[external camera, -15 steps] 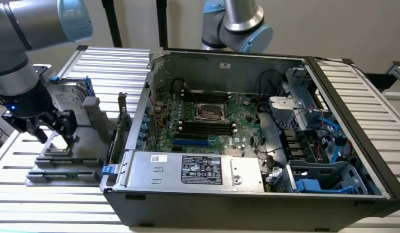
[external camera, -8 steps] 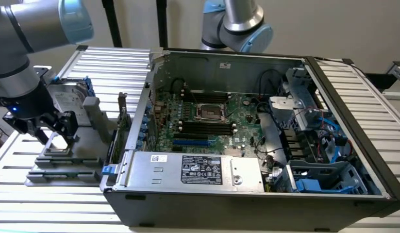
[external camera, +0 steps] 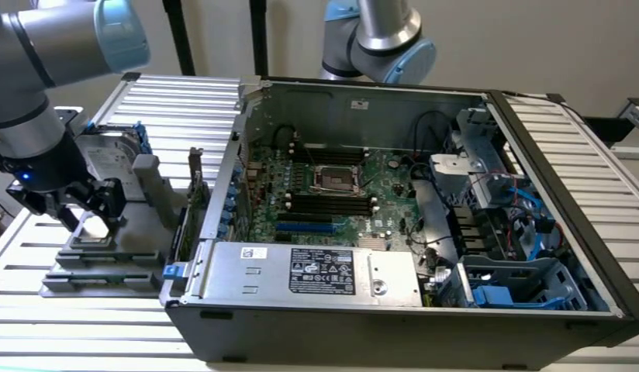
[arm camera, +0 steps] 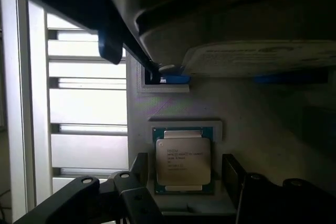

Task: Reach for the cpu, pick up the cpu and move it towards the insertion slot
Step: 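Pick up the cpu and move it towards the insertion slot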

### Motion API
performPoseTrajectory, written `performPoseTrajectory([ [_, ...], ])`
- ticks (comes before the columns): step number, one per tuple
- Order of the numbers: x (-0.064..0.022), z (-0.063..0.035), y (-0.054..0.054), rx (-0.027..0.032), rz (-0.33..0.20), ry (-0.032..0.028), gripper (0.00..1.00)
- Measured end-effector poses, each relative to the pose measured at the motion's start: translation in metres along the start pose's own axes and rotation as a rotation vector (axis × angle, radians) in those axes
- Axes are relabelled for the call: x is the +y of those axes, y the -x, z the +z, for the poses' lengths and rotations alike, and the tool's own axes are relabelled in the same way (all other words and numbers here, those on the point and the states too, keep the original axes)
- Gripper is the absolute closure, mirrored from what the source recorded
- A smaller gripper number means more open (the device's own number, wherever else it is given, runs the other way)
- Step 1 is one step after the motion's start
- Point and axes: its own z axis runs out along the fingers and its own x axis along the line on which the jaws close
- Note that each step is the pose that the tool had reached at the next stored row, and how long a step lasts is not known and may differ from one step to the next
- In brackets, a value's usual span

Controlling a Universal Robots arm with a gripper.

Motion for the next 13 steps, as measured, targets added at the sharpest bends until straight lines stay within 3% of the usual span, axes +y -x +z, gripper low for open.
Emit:
performPoseTrajectory([
  [4, 0.0001, 0.0013, -0.0001, -0.0003, -0.002, 0.0109, 0.33],
  [13, 0.0004, 0.0037, -0.0007, -0.0001, -0.002, 0.0118, 0.33],
])
